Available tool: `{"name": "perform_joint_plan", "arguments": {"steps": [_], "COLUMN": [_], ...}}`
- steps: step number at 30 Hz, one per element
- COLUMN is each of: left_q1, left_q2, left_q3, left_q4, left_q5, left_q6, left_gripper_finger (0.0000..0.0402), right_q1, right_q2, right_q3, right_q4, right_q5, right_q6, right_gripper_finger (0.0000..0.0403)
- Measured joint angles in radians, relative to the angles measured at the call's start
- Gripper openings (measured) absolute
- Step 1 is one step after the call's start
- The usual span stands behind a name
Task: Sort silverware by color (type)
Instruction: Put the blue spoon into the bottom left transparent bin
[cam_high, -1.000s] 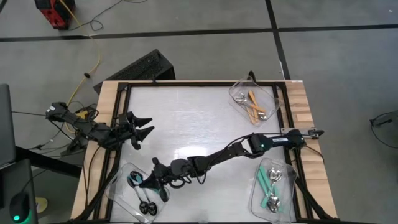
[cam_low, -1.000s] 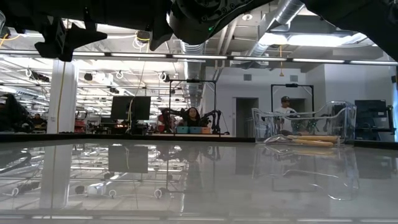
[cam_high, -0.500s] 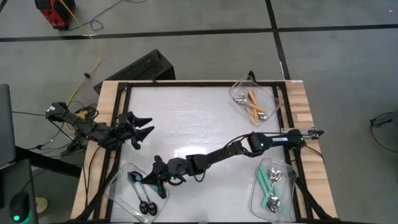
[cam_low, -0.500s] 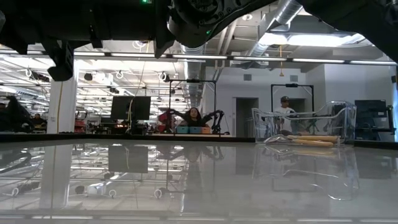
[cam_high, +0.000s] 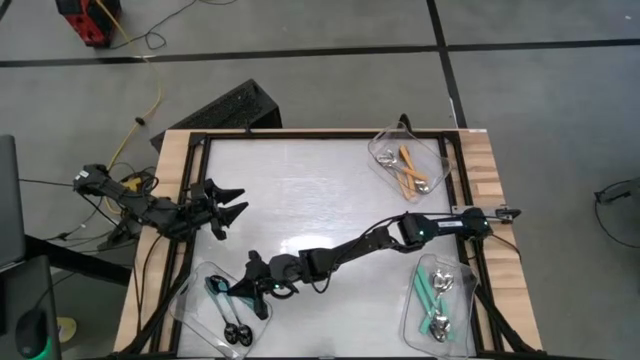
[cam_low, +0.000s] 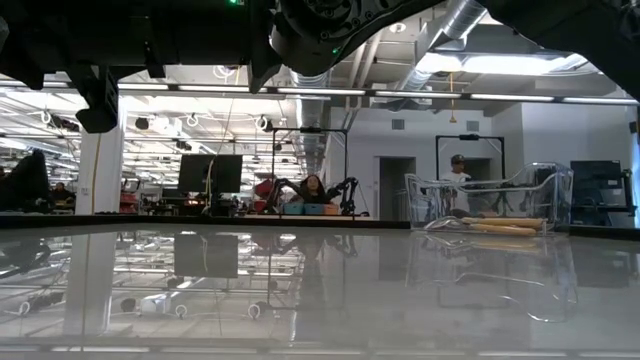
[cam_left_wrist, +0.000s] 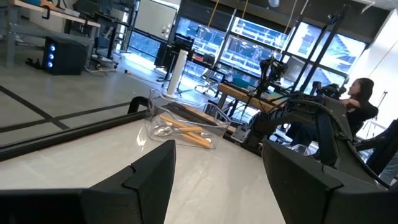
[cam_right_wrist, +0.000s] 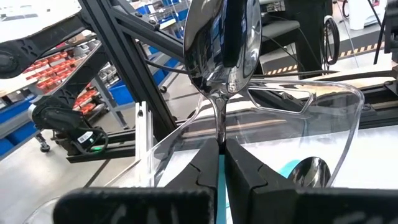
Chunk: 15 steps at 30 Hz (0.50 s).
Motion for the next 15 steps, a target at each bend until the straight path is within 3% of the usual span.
{"name": "perform_joint_plan", "arguments": {"steps": [15], "left_q1": [0.0], "left_q2": [0.0], "left_q3": [0.0], "left_q4": [0.001], "left_q5": [-0.001], "left_q6": [0.001], "left_gripper_finger": [0.0226], "right_q1": [0.0], "right_q2": [-0.001], "right_q3": [0.0], "right_q4": [-0.023], "right_q5": [-0.002], "right_q6": [-0.003], "right_gripper_finger": [0.0045]}}
